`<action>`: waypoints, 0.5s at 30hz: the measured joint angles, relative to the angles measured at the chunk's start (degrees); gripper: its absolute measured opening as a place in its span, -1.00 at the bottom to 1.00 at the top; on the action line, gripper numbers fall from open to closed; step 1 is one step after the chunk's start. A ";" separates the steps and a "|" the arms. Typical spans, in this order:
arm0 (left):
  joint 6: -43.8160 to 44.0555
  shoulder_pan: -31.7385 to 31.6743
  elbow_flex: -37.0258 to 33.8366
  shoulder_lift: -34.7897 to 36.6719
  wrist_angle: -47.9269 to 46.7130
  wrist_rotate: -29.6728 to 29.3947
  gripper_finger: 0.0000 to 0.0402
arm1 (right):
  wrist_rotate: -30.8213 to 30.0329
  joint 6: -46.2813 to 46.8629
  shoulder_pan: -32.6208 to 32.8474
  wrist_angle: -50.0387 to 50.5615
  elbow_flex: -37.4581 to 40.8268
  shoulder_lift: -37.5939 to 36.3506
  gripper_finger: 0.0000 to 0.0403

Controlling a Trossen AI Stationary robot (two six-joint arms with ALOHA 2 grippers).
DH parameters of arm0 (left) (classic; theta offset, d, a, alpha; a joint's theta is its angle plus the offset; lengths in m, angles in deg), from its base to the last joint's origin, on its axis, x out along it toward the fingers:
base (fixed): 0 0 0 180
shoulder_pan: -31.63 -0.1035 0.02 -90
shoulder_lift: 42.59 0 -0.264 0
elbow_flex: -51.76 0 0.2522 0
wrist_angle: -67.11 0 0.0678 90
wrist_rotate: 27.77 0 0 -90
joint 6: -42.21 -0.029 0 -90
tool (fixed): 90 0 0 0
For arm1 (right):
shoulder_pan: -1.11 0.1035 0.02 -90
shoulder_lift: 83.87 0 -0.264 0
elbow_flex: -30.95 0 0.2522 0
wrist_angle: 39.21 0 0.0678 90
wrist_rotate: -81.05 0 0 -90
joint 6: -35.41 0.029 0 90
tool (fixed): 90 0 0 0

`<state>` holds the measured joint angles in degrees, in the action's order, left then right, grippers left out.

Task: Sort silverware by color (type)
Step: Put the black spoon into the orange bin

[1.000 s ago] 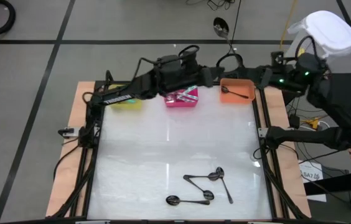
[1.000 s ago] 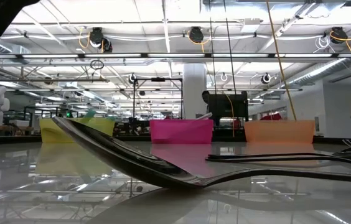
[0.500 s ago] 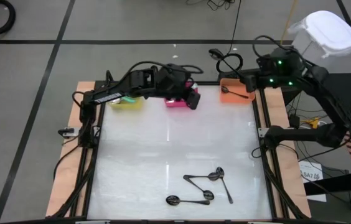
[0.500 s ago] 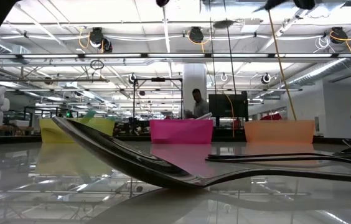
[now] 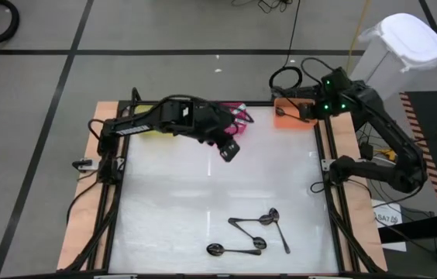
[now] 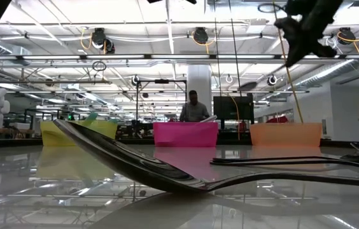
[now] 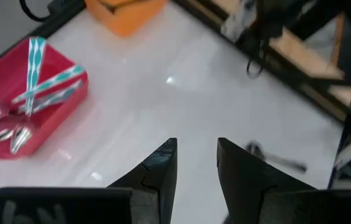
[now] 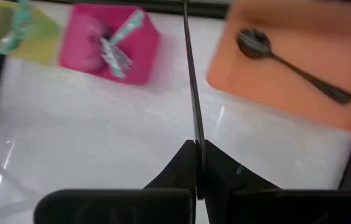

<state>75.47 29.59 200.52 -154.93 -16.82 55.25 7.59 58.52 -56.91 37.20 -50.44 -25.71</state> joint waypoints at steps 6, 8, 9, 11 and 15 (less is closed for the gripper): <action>-1.28 1.87 0.00 0.00 -3.54 -0.04 -0.44 | -1.55 -0.09 -4.38 -1.49 7.56 0.61 -0.99; -1.33 2.20 0.00 0.00 -3.41 -0.25 -0.44 | -1.63 -0.60 -5.24 -1.34 9.66 1.50 -0.99; -1.51 2.20 0.00 0.00 -3.39 -0.35 -0.44 | -1.65 -1.02 -5.46 -1.22 10.49 2.09 -0.99; -1.64 2.22 0.00 0.00 -3.40 -0.38 -0.44 | -1.51 -1.33 -5.68 -1.69 11.71 3.29 -0.99; -2.13 2.25 0.00 0.00 -3.32 -0.53 -0.44 | -2.63 -1.81 -5.68 -3.16 12.25 5.43 -0.99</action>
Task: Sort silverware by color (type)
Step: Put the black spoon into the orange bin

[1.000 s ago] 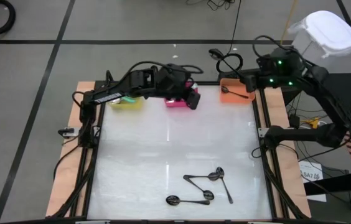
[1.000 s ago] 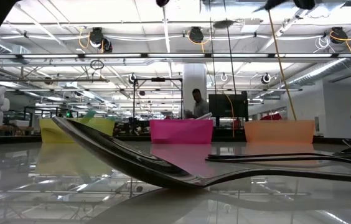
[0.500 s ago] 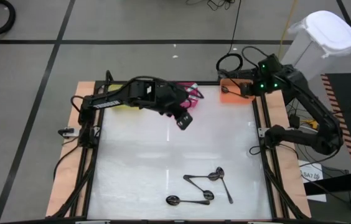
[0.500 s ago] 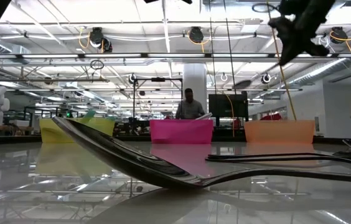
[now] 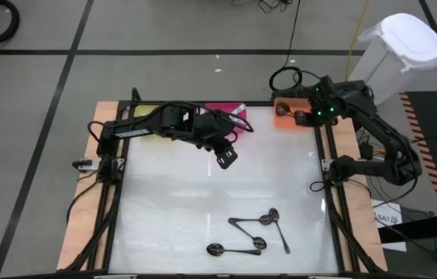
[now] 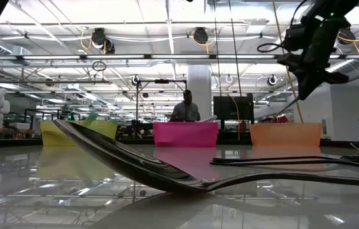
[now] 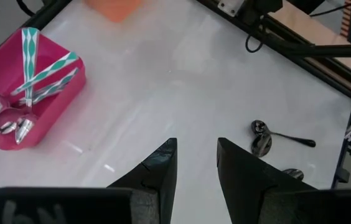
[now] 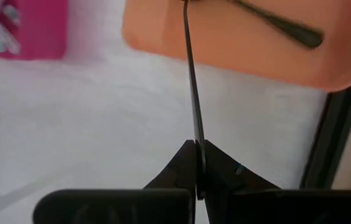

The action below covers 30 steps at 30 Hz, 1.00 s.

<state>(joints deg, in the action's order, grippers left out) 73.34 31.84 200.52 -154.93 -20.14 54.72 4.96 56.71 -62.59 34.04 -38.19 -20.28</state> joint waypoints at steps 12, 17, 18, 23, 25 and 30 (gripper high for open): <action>0.48 0.98 0.00 0.00 0.37 -0.05 -0.44 | -3.24 -0.67 0.02 -0.13 0.00 3.18 -0.98; 0.87 1.60 0.00 0.00 0.50 -0.07 -0.44 | -3.66 2.66 0.02 -1.96 0.00 3.18 -0.87; 0.98 1.76 0.00 0.00 0.50 -0.09 -0.44 | -3.90 3.64 0.02 -2.35 0.00 3.19 -0.84; 1.96 2.16 0.00 0.00 0.56 -0.20 -0.44 | -7.21 7.97 1.65 -4.89 0.79 3.20 -0.65; 2.20 2.40 0.00 0.00 0.56 -0.20 -0.44 | -8.69 8.66 2.36 -5.28 1.03 3.21 -0.57; 2.38 3.40 0.00 0.00 0.55 -0.20 -0.44 | -13.29 10.53 3.69 -5.30 1.03 3.22 -0.38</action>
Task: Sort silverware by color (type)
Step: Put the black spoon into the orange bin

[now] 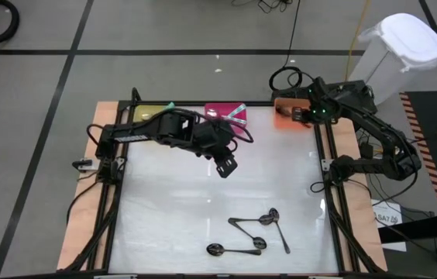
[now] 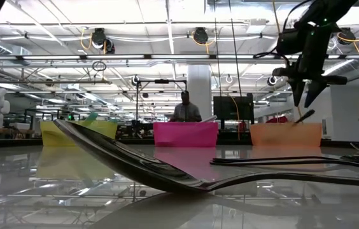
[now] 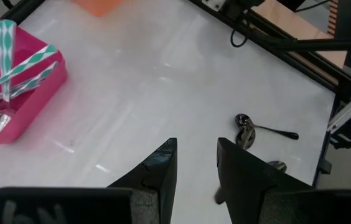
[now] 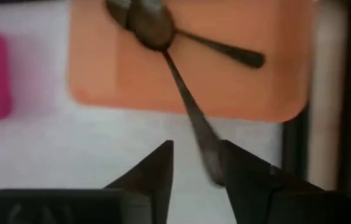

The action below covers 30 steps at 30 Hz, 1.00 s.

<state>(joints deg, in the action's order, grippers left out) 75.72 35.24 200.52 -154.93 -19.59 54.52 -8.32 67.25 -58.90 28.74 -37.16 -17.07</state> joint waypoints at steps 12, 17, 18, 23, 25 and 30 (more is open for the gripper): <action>0.00 1.50 0.00 -0.02 -0.04 0.00 -0.44 | -7.55 2.13 1.93 0.27 0.00 -3.04 -0.20; -0.05 1.59 0.00 -0.02 -0.07 0.02 -0.44 | -11.73 2.19 2.42 3.67 0.00 -6.88 -0.21; -0.17 1.59 0.00 -0.02 -0.07 -0.03 -0.44 | -13.65 2.62 2.38 4.65 0.00 -7.17 -0.22; -1.07 1.44 0.00 -0.02 -0.02 -2.01 -0.44 | -18.63 8.93 2.37 6.20 0.00 -5.12 -0.26; -1.51 1.22 0.00 -0.02 0.07 -2.25 -0.44 | -18.61 12.63 2.38 5.49 0.00 -3.22 -0.28; -1.35 0.82 0.00 -0.02 0.24 -2.36 -0.44 | -20.08 20.01 1.68 5.41 0.02 1.46 -0.30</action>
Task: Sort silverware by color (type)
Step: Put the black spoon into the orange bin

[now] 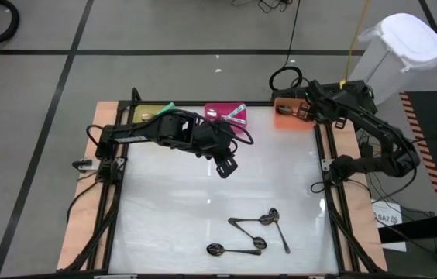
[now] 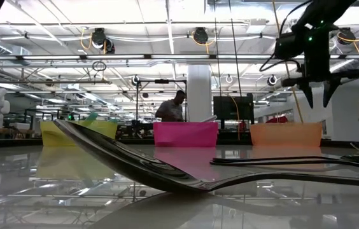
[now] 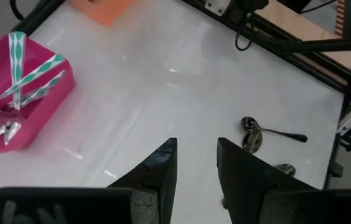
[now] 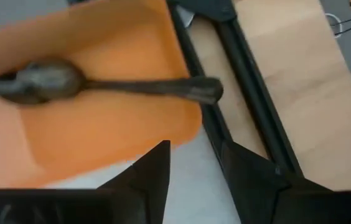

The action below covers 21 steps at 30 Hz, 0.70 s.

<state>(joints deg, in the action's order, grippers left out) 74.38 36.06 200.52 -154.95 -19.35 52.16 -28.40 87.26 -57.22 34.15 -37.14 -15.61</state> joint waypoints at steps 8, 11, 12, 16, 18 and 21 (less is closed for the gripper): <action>2.87 1.49 0.00 -0.02 0.02 0.02 -0.44 | -4.30 3.63 -2.31 -1.77 0.02 3.14 -0.28; 3.44 2.05 0.00 -0.02 0.04 0.00 -0.44 | -4.58 5.78 -2.73 -1.52 0.02 4.37 -0.29; 3.55 2.14 0.00 -0.02 0.04 -0.02 -0.44 | -4.61 6.50 -2.73 -1.49 0.02 4.86 -0.29; 3.97 2.12 0.00 -0.02 0.04 -0.28 -0.44 | -4.60 8.77 -2.71 -1.97 0.02 6.81 -0.29; 3.99 2.08 0.00 -0.02 0.04 -0.38 -0.44 | -4.58 9.92 -2.71 -2.09 0.02 7.32 -0.30; 3.96 2.10 0.00 -0.02 0.04 -0.44 -0.44 | -4.56 11.60 -2.71 -2.65 0.02 7.72 -0.30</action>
<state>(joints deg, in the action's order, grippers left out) 78.34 38.16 200.52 -154.97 -19.31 51.72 -32.96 98.86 -59.93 31.50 -37.12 -7.89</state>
